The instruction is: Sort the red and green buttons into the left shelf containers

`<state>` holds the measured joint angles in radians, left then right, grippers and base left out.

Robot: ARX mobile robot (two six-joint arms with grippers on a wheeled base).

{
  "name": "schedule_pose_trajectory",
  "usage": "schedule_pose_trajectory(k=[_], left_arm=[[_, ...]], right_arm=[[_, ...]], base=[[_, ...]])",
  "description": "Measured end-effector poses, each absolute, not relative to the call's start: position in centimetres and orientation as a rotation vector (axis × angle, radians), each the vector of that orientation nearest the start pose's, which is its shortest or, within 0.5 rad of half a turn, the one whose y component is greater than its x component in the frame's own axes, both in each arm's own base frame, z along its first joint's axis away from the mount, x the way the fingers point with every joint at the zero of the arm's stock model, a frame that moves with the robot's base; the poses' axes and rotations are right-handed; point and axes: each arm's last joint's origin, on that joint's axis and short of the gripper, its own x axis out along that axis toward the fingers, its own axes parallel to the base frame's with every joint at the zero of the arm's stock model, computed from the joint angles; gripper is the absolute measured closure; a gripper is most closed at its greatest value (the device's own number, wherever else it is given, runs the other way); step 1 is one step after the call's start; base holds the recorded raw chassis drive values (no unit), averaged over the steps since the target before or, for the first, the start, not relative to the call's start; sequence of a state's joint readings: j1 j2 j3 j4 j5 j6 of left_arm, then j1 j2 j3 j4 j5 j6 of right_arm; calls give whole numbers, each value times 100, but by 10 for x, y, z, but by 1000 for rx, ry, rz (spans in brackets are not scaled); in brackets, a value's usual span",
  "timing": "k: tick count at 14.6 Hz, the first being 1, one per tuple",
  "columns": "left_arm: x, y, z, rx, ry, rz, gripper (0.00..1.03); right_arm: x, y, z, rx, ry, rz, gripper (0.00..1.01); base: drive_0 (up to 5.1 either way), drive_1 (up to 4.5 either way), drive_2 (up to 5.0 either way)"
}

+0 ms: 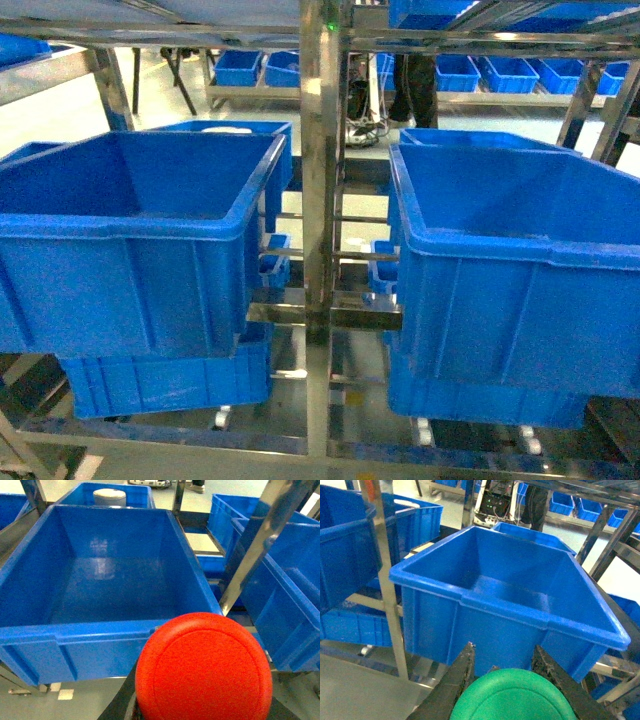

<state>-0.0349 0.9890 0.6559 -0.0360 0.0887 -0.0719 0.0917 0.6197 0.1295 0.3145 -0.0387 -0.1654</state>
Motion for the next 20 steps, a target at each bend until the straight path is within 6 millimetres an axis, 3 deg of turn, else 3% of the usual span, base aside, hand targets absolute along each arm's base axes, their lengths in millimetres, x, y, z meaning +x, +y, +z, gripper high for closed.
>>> schedule_pose_trajectory(k=[7, 13, 17, 20], left_arm=[[216, -10, 265, -81, 378, -103, 79], [217, -10, 264, -81, 382, -104, 79], [217, -10, 264, -81, 381, -105, 79], [217, -10, 264, -81, 381, -104, 79]], right_arm=[[144, 14, 178, -169, 165, 143, 71], [146, 14, 175, -175, 179, 143, 71], [189, 11, 165, -226, 274, 181, 71], [233, 4, 157, -252, 331, 161, 71]], base=[[-3, 427, -433], [0, 0, 0], [0, 0, 0], [0, 0, 0]])
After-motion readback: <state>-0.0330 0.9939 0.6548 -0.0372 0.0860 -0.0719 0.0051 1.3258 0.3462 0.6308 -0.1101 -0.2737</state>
